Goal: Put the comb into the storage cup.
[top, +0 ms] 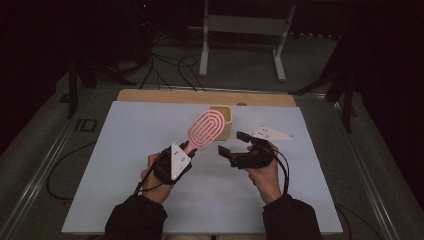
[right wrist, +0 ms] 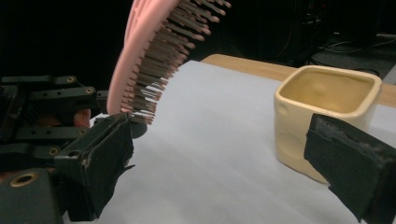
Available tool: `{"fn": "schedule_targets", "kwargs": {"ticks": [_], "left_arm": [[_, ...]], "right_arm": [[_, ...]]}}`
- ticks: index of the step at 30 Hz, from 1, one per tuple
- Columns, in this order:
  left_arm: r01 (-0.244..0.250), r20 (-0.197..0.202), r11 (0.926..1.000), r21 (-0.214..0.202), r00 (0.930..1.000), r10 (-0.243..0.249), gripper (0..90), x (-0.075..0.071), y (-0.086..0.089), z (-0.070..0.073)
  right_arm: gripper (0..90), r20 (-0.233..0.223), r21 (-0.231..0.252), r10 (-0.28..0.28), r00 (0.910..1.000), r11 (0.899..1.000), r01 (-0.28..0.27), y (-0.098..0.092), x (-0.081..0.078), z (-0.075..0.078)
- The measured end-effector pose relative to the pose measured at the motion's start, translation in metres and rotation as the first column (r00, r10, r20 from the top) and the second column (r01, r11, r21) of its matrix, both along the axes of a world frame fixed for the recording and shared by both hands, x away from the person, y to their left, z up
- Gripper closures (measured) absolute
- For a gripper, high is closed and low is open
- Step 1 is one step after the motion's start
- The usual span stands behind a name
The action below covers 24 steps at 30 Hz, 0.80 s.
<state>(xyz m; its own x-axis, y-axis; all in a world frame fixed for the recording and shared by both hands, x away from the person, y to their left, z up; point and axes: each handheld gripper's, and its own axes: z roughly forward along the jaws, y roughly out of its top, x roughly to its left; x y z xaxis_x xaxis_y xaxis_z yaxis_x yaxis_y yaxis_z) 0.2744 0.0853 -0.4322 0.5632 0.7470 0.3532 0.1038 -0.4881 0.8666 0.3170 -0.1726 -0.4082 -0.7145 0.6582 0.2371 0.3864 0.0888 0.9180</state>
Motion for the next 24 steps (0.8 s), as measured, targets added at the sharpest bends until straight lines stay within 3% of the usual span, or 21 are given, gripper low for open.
{"fn": "schedule_targets", "kwargs": {"ticks": [12,24], "left_arm": [[0.012,0.002,0.9999,0.005,0.9999,-0.012,69.8,-0.002,-0.003,-0.004],[0.031,0.005,0.9993,0.019,0.9995,-0.031,69.8,-0.008,-0.007,-0.009]], "right_arm": [[8.5,-0.018,0.011,0.037,0.9992,0.999,-0.036,0.011,0.004,0.010],[18.1,-0.057,0.028,0.085,0.9947,0.996,-0.084,0.025,0.012,0.014]]}}
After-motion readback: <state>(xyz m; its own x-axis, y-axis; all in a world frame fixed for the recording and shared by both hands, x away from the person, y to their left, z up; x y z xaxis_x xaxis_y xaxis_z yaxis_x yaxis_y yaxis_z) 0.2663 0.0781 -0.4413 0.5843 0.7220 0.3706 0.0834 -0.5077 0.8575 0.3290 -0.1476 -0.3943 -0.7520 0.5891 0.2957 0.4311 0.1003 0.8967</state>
